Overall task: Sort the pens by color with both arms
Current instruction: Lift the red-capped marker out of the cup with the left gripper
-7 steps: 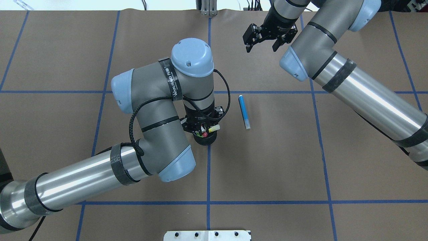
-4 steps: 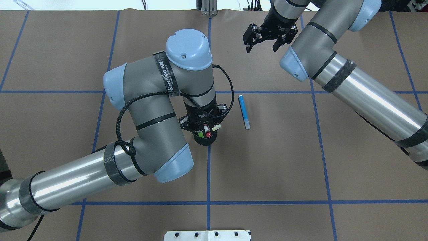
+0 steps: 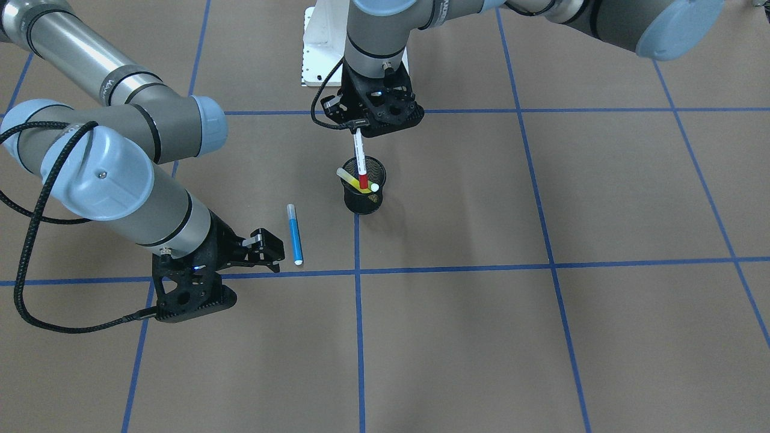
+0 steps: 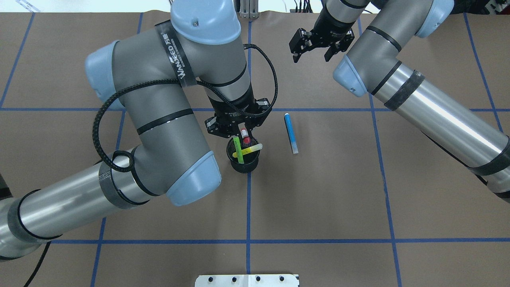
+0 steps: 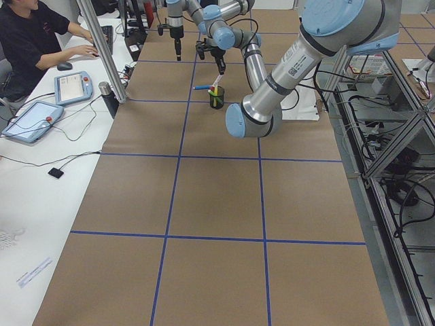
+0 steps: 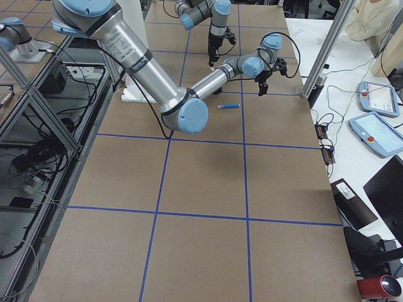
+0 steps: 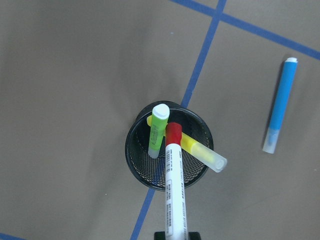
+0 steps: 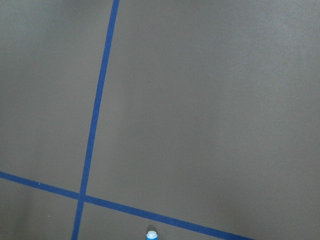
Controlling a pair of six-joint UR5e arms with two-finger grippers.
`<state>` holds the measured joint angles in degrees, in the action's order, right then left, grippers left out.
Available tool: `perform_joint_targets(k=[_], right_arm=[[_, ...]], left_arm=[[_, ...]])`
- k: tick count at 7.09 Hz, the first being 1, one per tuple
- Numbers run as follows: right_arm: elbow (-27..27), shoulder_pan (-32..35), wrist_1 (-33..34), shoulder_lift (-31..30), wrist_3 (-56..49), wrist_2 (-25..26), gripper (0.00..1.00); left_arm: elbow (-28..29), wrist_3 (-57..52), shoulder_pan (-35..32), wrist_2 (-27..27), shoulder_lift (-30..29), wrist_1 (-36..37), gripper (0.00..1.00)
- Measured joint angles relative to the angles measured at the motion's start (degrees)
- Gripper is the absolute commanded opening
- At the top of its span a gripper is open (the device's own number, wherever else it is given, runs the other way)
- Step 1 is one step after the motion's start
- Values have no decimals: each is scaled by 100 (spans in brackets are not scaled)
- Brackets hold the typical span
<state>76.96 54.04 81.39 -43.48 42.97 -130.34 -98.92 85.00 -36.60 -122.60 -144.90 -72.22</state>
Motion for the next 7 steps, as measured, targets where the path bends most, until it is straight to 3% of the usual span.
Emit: perform_joint_targets(k=[2, 5, 7], right_arm=[[40, 1, 0, -7, 20, -5, 99], [333, 117, 17, -243, -19, -235, 99], [473, 363, 24, -453, -160, -628, 99]], left_arm=[[273, -427, -336, -7, -120, -336, 0], [1970, -544, -541, 14, -588, -1939, 0], [2970, -538, -525, 39, -988, -2485, 0]])
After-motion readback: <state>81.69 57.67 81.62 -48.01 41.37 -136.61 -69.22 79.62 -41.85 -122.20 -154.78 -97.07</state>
